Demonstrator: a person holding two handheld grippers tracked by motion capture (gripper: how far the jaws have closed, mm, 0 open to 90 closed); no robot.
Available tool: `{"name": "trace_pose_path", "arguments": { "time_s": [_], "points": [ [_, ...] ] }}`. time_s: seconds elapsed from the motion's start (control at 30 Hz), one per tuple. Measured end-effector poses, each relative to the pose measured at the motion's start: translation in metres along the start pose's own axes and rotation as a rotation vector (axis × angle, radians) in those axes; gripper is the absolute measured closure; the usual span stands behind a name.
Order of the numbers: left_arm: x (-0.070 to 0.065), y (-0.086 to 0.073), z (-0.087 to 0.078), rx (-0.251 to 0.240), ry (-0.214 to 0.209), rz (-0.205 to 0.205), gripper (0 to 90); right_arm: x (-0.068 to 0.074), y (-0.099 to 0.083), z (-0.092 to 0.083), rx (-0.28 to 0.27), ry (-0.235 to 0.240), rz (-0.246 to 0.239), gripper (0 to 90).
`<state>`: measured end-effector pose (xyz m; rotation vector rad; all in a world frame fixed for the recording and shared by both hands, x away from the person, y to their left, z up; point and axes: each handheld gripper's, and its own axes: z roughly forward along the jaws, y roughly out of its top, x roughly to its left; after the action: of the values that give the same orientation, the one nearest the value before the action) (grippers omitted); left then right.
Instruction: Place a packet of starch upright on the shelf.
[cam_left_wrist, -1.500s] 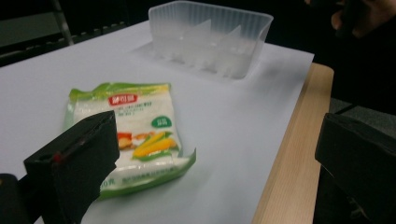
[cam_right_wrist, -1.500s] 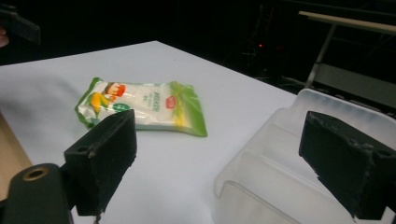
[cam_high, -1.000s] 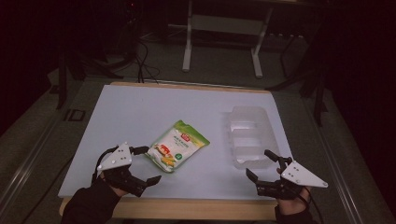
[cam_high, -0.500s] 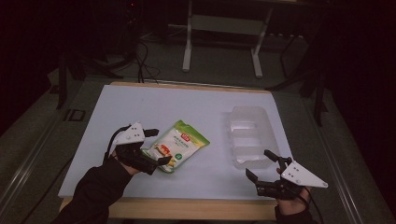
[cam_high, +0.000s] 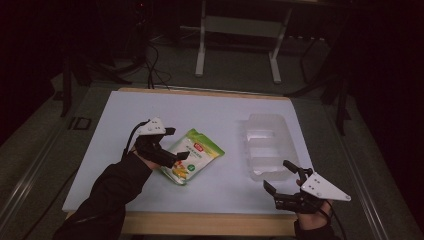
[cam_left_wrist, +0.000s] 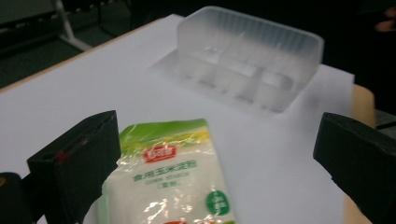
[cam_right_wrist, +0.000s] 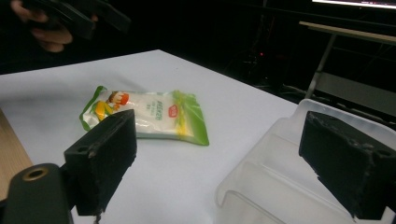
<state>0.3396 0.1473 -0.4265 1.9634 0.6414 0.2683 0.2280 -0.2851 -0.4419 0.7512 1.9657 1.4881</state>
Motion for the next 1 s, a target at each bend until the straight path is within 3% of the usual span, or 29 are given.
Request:
{"name": "trace_pose_path", "arguments": {
  "time_s": [0.23, 0.43, 0.6, 0.87, 1.0],
  "points": [
    [0.021, -0.005, 0.023, 0.064, 0.032, -0.028, 1.1, 0.0, 0.0, 0.0, 0.005, 0.028, 0.035, 11.3],
    [0.039, -0.006, 0.046, 0.123, 0.022, -0.078, 1.1, 0.0, -0.001, 0.001, 0.011, 0.033, 0.033, 11.3],
    [0.051, -0.01, 0.066, 0.202, 0.044, -0.089, 3.1, -0.001, -0.002, 0.002, 0.018, 0.039, 0.035, 11.3],
    [0.075, -0.019, 0.085, 0.247, 0.081, -0.147, 9.6, -0.002, -0.004, 0.003, 0.022, 0.044, 0.041, 11.3],
    [0.084, -0.027, 0.093, 0.296, 0.064, -0.172, 10.9, -0.002, -0.005, 0.004, 0.029, 0.051, 0.042, 11.3]
  ]
}}
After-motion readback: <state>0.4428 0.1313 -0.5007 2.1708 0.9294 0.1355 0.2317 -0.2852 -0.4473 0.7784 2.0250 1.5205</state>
